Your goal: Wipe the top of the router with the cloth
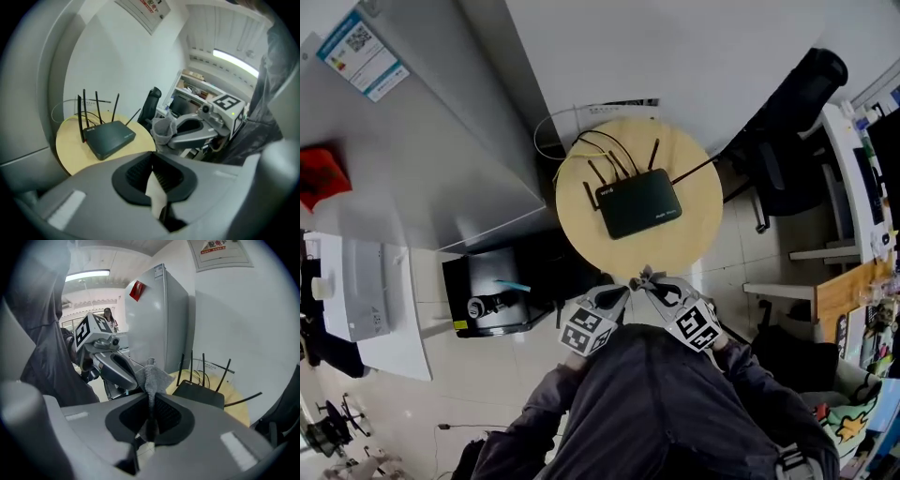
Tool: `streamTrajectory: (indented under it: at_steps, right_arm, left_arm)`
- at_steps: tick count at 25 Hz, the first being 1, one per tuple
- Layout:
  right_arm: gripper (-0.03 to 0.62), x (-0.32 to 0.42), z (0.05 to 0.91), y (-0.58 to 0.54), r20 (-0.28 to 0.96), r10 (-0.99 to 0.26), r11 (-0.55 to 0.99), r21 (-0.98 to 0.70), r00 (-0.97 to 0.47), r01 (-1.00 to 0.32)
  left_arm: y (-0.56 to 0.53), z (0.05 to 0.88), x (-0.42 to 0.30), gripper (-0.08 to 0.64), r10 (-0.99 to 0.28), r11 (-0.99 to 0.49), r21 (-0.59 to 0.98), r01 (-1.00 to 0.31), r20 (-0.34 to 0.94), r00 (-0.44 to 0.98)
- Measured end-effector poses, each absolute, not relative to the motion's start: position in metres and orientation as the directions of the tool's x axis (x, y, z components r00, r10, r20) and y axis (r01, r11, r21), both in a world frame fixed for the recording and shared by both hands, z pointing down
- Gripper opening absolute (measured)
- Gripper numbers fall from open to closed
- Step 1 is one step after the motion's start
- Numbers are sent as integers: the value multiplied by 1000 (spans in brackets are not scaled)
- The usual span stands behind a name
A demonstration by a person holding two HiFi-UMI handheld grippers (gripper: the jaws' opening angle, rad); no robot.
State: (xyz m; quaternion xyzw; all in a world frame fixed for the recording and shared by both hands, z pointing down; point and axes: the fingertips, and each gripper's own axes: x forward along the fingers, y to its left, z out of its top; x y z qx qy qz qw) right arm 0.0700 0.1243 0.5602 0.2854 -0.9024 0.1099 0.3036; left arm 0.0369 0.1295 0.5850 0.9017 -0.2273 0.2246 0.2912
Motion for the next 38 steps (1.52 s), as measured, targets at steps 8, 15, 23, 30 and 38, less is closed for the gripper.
streamTrajectory:
  at_steps: [8, 15, 23, 30, 38]
  right_arm:
    - [27, 49, 566, 56, 638, -437, 826, 5, -634, -564]
    - [26, 41, 597, -6, 682, -384, 866, 33, -622, -498]
    - [26, 32, 666, -104, 779, -281, 886, -14, -561, -463]
    - [26, 8, 720, -147, 831, -248, 878, -26, -499, -479]
    - [26, 1, 749, -151, 890, -178, 862, -65, -420, -502]
  left_arm:
    - [59, 590, 12, 0, -290, -719, 428, -547, 531, 796]
    - [35, 593, 5, 0, -351, -668, 431, -607, 537, 767]
    - [23, 585, 1, 0, -456, -577, 426, -697, 540, 708]
    - [26, 583, -24, 0, -538, -490, 426, -761, 540, 648]
    - [32, 585, -33, 0, -558, -463, 426, -777, 541, 629]
